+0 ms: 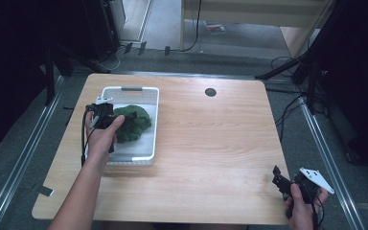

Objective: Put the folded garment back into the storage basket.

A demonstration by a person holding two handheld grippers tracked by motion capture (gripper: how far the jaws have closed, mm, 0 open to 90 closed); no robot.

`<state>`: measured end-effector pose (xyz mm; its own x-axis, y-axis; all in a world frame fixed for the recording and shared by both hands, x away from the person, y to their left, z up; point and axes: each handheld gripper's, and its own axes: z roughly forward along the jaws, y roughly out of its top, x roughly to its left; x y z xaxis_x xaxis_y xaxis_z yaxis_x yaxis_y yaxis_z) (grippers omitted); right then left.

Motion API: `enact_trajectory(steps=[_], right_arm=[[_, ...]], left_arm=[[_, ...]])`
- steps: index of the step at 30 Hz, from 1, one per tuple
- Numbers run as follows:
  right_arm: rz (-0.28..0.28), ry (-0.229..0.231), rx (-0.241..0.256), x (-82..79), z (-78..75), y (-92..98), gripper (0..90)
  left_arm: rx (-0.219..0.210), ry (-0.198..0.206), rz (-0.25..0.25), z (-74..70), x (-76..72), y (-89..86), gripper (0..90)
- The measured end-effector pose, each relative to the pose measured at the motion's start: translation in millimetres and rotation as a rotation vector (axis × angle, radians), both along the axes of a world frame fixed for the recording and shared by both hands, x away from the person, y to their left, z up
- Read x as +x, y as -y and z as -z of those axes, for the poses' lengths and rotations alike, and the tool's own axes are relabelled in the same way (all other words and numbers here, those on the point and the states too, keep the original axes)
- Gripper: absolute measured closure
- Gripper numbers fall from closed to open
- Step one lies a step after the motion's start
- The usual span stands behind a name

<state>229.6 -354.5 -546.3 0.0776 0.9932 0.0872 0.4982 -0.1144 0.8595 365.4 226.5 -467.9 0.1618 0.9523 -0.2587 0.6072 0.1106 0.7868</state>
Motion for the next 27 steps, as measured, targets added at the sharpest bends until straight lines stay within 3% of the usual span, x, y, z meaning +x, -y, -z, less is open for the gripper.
enact_trajectory(steps=[5,19,27], right_arm=[[0.0,0.001,0.001,-0.2,0.0,0.2,8.1],[0.005,-0.001,0.002,-0.4,-0.1,-0.4,8.1],[0.004,0.003,-0.003,-0.5,-0.1,-0.5,8.1]], left_arm=[[-0.02,0.074,0.02,-15.3,-11.2,2.9,4.1],[-0.016,0.19,0.056,-49.5,-46.9,-0.1,4.1],[-0.021,0.23,0.068,-55.9,-70.9,-4.9,4.1]])
